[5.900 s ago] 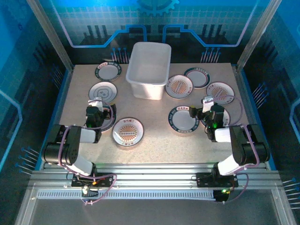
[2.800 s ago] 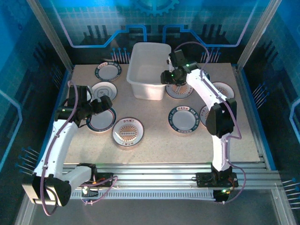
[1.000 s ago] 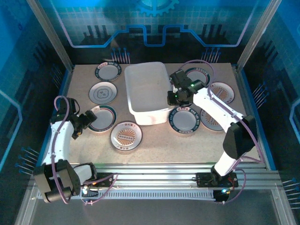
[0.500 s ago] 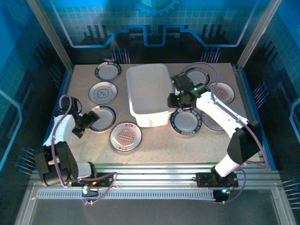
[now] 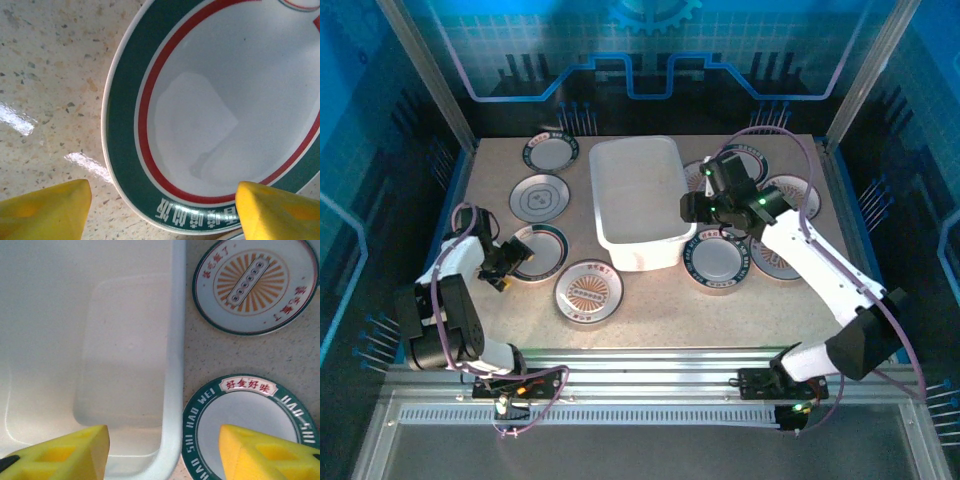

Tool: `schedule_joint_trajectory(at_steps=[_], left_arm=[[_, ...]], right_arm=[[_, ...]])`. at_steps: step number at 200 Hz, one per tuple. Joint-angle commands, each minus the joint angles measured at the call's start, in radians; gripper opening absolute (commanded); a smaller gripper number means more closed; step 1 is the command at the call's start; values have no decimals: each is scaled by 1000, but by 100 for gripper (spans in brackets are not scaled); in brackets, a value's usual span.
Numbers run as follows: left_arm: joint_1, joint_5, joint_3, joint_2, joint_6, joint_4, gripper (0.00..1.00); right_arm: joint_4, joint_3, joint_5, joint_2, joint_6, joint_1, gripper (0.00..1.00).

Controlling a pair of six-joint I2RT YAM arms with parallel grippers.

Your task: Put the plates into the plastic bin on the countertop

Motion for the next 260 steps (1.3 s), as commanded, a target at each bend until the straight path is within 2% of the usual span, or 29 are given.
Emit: schedule_joint_trajectory(at_steps=[1,52,118,182,260], left_arm=[[8,13,-3,19,-41,21,77],[9,22,-31,56,-69,61,75],[11,20,-67,79,-84,134,70],[13,6,-71,93,-82,145,56],[15,14,-76,81,-82,158,38]], right_arm=[[17,-16,40,-43,-38,3,59],[39,-72,32,-84,-34,-23,55],[52,-103,33,-112,-14,-34,45],[46,-139,53,-156,5,-33,38],[27,-156,74,-192,15,-26,35]])
